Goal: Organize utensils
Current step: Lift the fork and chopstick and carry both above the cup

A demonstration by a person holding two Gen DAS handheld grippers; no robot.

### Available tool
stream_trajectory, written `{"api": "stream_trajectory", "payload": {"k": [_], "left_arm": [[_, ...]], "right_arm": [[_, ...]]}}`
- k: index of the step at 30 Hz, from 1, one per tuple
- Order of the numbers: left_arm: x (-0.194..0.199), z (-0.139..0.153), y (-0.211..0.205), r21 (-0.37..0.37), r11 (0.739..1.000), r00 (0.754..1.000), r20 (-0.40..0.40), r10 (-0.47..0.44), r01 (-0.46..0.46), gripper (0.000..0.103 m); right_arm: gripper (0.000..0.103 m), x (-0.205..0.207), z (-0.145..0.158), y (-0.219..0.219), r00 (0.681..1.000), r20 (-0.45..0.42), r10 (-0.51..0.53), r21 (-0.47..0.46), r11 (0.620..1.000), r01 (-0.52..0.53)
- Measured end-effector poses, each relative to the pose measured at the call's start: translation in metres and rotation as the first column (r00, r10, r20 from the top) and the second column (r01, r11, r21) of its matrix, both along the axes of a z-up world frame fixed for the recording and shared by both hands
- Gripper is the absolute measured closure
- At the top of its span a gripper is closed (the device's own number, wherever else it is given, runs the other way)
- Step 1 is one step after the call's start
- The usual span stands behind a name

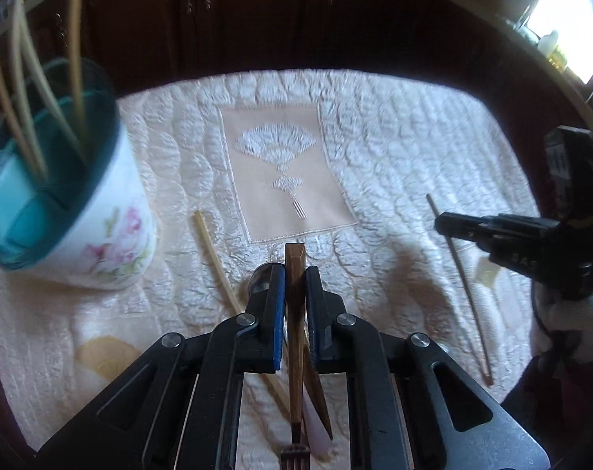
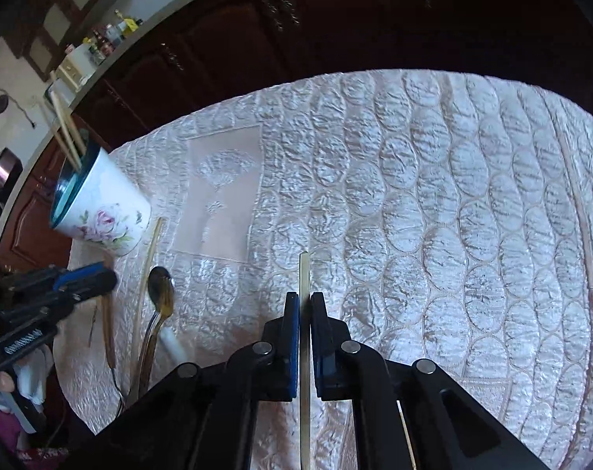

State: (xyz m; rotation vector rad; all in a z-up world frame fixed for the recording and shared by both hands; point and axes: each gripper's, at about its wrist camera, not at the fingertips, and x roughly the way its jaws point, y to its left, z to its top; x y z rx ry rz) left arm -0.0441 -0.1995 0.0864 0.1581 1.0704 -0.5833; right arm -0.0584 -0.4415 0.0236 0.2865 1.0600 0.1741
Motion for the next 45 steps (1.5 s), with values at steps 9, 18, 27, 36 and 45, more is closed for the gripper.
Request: {"api": "stream_trajectory", "payload": {"k": [9,18,27,36,45], "left_arm": [[-0.032,0.047,0.030,-0.100,0.995,0.998,0.059,0.034,-0.028,0.094],[-0.048,0.089,0.071,-0.195,0.979,0.991,0.103,0.086,-0.065,0.094],[-0.056,0.129,0.091,-0.260,0.963,0.979,0.166,0.121,-0.075,0.094],[-0.056,0.167,0.100,-0.288,0.954,0.960,0.231,0.156,-0.086,0.094],[-0.037,0.200,0.129,-0.307,0.941,0.934,0.272,0.231,-0.143,0.094]], "right_arm": [[0.098,-0.011,0.006,0.012,0.999,0.006,0.045,-0.029,0.999,-0.045],[0.098,-0.038,0.042,0.022,0.993,0.091,0.078,-0.031,0.997,-0.075],[0.098,-0.066,0.096,0.029,0.973,0.201,0.112,-0.032,0.994,-0.108],[0.098,-0.069,0.148,0.051,0.937,0.309,0.162,-0.039,0.987,-0.158],[0.098,-0.040,0.191,0.087,0.896,0.398,0.198,-0.032,0.979,-0.203]]}}
